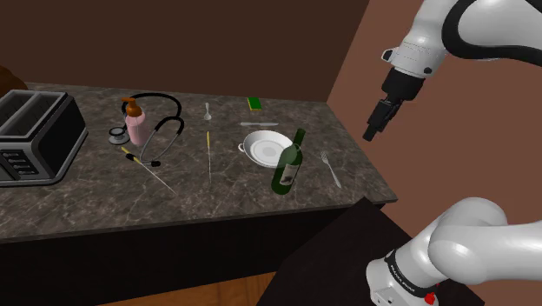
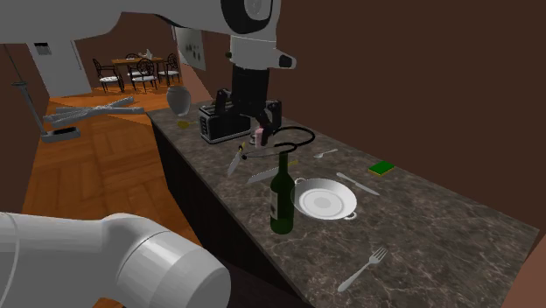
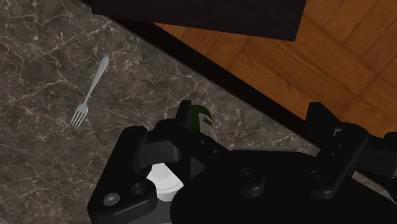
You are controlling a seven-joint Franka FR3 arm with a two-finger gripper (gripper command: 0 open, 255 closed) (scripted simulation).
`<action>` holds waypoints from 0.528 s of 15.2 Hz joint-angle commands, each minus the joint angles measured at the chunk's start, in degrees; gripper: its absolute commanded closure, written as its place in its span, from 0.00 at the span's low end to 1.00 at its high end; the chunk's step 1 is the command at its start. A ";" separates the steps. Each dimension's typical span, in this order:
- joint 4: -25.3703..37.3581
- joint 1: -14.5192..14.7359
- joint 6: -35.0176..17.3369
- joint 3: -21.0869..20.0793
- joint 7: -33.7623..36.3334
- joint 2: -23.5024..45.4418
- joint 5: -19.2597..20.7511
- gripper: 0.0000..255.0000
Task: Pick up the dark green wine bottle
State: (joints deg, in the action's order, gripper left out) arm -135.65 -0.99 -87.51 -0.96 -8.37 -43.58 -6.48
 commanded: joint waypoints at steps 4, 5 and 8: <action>1.08 0.04 -4.90 -0.41 -0.52 5.97 0.29 0.00; 1.60 0.06 -6.44 -0.53 -0.67 8.02 0.40 0.00; 3.63 0.08 -10.74 -0.91 -1.03 14.34 0.77 0.00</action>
State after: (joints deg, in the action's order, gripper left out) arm -132.32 -0.93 -96.74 -1.71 -9.30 -31.01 -5.81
